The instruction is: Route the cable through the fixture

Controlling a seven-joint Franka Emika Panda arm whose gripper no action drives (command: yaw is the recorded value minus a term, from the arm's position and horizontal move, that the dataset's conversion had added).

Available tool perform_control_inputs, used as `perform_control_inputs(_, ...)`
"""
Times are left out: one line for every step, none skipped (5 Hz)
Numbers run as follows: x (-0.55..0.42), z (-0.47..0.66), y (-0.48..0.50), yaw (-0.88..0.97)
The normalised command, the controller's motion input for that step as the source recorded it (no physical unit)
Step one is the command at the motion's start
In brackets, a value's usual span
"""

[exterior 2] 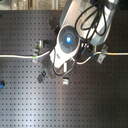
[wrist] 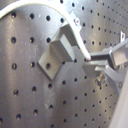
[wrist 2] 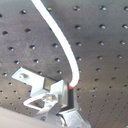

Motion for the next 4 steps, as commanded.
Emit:
perform_control_inputs(-0.015, 0.22, -0.015, 0.0)
perform_control_inputs(-0.001, 0.17, -0.002, 0.0)
perform_control_inputs(-0.005, 0.16, -0.005, 0.0)
perform_control_inputs(-0.012, 0.44, -0.014, 0.0)
